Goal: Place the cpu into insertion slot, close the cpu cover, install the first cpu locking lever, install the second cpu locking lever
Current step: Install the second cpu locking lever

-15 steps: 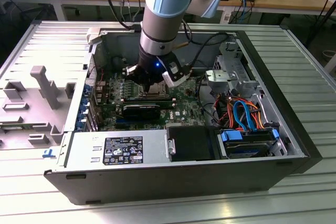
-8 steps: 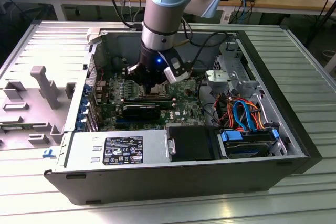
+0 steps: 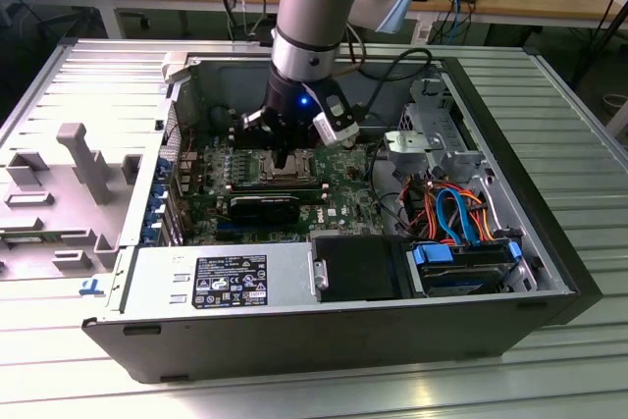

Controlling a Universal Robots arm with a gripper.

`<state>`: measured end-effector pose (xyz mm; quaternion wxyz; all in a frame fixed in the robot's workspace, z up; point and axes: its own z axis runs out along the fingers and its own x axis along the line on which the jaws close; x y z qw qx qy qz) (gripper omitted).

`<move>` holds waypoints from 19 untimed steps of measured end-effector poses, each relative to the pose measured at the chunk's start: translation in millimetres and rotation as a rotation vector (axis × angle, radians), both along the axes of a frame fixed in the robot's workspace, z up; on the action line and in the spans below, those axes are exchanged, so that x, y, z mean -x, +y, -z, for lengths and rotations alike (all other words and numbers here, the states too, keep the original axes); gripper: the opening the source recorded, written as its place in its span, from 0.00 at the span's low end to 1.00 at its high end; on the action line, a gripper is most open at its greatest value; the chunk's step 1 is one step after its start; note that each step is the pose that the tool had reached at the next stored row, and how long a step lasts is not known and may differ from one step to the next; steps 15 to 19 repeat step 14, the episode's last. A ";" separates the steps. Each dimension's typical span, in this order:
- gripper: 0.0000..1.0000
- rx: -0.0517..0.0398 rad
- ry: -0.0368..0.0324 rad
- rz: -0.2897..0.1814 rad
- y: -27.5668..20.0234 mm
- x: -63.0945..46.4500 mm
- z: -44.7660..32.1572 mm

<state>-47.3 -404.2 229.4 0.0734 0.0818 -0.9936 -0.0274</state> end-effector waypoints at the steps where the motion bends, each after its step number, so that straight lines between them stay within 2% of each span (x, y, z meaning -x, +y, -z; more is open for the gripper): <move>1: 0.11 0.0007 0.0031 0.000 1.0 -1.4 -0.9; 4: 0.11 0.0019 0.0101 0.000 2.9 -4.8 -7.5; 8: 0.11 0.0019 0.0126 0.000 3.0 -5.5 -15.3; 12: 0.11 0.0065 0.0127 0.000 3.0 -5.6 -15.5; 19: 0.11 0.0070 0.0127 0.000 3.0 -5.5 -15.5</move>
